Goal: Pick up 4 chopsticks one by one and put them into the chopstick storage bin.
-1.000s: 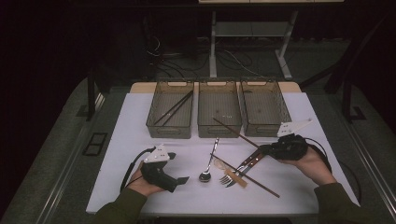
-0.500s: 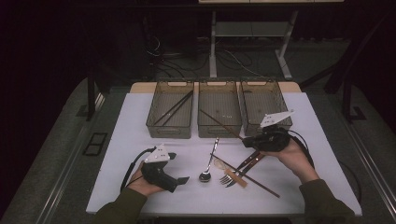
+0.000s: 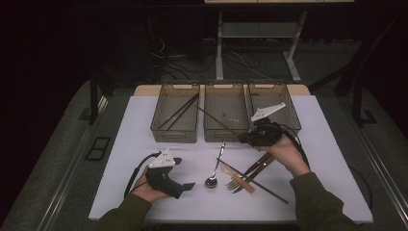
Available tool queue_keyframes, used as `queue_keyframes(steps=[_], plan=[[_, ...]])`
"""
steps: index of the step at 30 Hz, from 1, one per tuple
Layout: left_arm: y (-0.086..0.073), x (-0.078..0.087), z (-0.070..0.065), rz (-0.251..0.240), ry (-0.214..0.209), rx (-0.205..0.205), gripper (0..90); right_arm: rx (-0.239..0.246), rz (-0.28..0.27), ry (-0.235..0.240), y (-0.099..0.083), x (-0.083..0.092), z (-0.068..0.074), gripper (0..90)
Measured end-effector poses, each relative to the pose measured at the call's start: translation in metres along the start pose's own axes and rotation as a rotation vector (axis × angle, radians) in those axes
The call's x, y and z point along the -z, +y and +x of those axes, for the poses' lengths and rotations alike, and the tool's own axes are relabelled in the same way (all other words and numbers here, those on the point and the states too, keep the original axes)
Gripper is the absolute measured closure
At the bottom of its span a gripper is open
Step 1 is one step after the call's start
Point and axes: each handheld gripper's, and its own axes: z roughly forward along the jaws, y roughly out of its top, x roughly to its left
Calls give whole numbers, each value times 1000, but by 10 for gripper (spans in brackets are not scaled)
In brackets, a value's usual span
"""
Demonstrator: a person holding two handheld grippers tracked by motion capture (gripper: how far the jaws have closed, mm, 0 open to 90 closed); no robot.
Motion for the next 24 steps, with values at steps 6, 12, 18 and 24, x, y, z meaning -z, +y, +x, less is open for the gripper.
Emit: queue_keyframes(steps=[6,12,18,24], plan=[[0,0,0,-5,-2,4,0,-14,-4,-20,24,-11,0,836],[0,0,0,-3,-6,2,0,-36,-11,-22,48,-30,2,836],[0,0,0,-2,-5,0,0,-58,-37,-39,68,-48,2,836],[0,0,1,-6,-8,-8,0,-69,-51,-45,85,-64,4,836]])
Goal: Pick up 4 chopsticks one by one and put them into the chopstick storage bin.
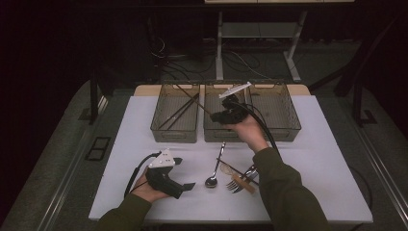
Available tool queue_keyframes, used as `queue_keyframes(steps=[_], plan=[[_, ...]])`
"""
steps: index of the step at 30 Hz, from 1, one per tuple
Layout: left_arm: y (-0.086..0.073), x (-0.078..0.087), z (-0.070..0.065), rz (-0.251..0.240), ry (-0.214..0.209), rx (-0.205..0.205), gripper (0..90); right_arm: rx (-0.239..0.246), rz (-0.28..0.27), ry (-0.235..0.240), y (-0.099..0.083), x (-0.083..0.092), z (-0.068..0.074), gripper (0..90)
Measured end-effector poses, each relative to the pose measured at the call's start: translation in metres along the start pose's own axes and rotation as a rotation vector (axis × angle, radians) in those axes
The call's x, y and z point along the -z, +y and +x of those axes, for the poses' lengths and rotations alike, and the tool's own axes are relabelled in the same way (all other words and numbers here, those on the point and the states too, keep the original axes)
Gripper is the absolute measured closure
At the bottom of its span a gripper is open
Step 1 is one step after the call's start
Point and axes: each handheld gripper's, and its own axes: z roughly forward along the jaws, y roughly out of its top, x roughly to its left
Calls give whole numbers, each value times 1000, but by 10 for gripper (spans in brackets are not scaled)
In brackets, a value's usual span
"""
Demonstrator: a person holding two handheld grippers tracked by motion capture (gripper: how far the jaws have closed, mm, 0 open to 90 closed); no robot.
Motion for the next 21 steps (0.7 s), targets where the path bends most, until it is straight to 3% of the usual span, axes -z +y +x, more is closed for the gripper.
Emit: queue_keyframes(steps=[11,21], plan=[[0,0,0,-5,-6,-1,0,-1,-22,-6,41,-41,21,836],[0,1,0,-3,-10,-12,0,-21,-20,-14,57,-79,33,836]])
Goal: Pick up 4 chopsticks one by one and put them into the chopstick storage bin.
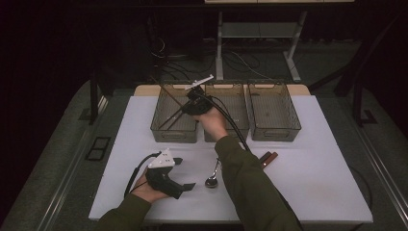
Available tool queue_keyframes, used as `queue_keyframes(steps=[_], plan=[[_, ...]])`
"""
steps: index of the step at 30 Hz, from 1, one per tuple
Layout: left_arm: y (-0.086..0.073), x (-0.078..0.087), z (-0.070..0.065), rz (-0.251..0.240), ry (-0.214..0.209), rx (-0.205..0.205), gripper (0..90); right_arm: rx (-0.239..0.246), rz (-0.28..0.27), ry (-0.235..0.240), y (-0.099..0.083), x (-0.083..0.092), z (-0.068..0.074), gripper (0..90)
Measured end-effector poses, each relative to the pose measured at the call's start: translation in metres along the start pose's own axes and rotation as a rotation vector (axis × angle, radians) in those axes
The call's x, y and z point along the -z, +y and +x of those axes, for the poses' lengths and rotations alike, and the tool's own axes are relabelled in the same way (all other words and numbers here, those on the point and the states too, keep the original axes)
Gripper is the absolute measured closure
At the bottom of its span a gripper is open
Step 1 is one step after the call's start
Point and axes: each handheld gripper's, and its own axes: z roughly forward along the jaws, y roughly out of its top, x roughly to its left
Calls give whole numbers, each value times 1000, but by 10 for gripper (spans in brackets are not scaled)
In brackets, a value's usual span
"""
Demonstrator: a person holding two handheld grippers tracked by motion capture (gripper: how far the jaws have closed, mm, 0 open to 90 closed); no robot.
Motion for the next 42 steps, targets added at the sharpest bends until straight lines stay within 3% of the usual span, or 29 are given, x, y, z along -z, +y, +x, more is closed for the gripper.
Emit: queue_keyframes(steps=[15,16,19,23,33,42], plan=[[0,-1,-1,2,-5,3,0,-15,45,9,-9,-26,6,829],[0,-1,-1,1,-6,3,0,-12,46,5,-9,-27,7,724],[0,-1,-1,1,-6,2,0,1,49,2,-9,-27,8,680],[0,-1,-1,2,-6,-2,0,7,33,-3,-8,-24,7,618],[0,-1,0,2,-3,-4,0,7,18,8,-9,-12,2,572],[0,0,0,0,0,-1,0,37,-2,43,-17,19,-6,519]])
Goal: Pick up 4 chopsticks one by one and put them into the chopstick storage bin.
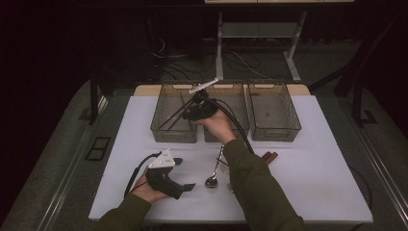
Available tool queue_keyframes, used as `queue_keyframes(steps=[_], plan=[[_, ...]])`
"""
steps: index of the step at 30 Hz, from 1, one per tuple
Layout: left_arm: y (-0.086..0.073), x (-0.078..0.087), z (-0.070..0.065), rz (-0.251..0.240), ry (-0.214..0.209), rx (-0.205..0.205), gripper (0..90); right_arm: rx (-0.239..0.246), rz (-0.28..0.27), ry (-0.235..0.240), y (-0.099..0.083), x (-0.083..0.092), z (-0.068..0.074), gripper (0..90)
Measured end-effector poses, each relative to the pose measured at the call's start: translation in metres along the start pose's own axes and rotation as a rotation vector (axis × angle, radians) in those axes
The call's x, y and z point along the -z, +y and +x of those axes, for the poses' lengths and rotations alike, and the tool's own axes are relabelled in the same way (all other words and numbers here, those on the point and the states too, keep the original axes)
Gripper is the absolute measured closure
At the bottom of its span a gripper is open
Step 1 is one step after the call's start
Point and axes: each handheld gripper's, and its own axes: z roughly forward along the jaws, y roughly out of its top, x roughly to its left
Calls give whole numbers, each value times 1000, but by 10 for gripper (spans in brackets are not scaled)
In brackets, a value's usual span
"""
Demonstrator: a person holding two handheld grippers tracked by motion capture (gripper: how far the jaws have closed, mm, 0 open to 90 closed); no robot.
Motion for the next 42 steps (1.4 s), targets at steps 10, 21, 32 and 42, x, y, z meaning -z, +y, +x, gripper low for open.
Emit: queue_keyframes(steps=[10,21,32,42], plan=[[-1,2,0,-4,9,13,0,53,-4,52,-31,48,-3,467],[-2,1,1,-2,15,30,0,77,27,43,-74,96,-11,463],[-2,1,2,8,21,23,0,84,78,51,-128,125,-13,541],[-2,1,2,14,26,21,0,72,133,33,-175,144,-9,591]])
